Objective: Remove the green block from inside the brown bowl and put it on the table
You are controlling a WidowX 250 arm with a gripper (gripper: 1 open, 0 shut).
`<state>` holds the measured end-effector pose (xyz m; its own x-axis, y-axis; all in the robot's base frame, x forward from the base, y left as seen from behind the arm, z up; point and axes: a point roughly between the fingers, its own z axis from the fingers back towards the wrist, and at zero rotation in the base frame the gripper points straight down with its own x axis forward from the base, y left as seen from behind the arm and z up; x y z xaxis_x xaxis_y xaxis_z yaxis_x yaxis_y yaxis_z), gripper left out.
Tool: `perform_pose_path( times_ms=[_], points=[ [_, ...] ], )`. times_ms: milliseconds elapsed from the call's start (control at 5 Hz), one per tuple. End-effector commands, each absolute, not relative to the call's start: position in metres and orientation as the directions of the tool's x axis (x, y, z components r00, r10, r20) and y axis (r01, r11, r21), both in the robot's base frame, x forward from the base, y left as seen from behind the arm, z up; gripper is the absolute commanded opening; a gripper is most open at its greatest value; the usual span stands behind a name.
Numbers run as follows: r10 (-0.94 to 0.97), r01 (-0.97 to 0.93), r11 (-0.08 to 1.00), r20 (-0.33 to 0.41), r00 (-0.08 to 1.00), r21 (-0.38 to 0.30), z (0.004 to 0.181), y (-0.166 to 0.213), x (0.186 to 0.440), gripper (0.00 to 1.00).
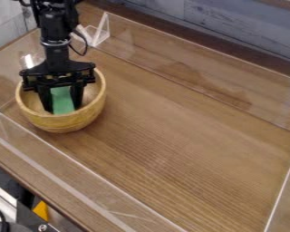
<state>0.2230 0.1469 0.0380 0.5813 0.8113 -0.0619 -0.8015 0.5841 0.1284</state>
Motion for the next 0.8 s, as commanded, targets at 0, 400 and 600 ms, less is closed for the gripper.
perform_pose_path(
  times_ms=[0, 400, 600],
  points=[
    [0.807, -0.802, 0.588, -0.005, 0.591, 0.109, 0.06, 0.147, 0.226, 0.0],
    [0.752, -0.748, 0.656, -0.008, 0.659, 0.097, 0.079, 0.131, 0.239, 0.0],
    [0.699, -0.696, 0.714, -0.015, 0.715, 0.076, 0.097, 0.114, 0.246, 0.0]
  ],
)
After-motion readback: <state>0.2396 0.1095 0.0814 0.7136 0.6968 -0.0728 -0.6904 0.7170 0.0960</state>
